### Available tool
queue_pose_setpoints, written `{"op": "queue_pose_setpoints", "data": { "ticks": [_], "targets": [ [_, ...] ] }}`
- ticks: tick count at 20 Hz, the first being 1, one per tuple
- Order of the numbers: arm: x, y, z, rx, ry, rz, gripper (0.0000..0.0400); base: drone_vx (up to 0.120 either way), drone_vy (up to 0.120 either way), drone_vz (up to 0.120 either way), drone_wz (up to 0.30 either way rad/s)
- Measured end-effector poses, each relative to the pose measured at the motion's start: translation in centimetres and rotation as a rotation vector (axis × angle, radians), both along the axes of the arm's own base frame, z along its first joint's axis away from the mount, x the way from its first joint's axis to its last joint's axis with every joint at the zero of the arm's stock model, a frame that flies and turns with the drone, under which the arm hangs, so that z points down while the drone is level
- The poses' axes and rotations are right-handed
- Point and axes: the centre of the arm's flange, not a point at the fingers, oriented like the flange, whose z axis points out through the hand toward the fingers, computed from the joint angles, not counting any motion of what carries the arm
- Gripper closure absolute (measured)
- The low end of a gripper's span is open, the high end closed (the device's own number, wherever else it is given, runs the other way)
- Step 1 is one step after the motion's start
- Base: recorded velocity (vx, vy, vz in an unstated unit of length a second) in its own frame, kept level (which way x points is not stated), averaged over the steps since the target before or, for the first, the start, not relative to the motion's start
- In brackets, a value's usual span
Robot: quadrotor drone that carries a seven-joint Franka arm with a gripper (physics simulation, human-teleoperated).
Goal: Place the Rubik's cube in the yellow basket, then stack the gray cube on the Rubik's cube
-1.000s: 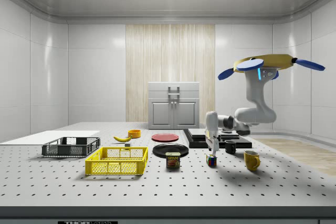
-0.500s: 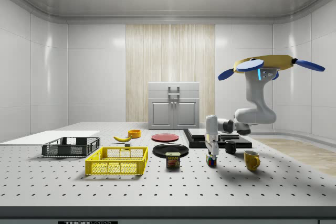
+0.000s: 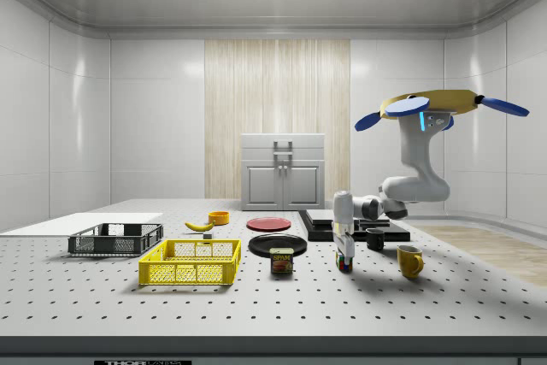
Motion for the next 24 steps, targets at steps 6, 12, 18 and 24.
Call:
{"op": "queue_pose_setpoints", "data": {
  "ticks": [6, 12, 18, 24],
  "targets": [
    [0.0, 0.0, 0.3, 0.000, 0.000, 0.000, 0.0045, 0.000, 0.000, 0.000, 0.000],
    [0.1, 0.0, 0.2, 0.000, 0.000, 0.000, 0.0068, 0.000, 0.000, 0.000, 0.000],
    [0.0, 0.0, -1.7, 0.000, 0.000, 0.000, 0.0074, 0.000, 0.000, 0.067, 0.000],
    [0.1, 0.0, -3.2, 0.000, 0.000, 0.000, 0.0075, 0.107, 0.000, 0.120, 0.000]
  ]
}}
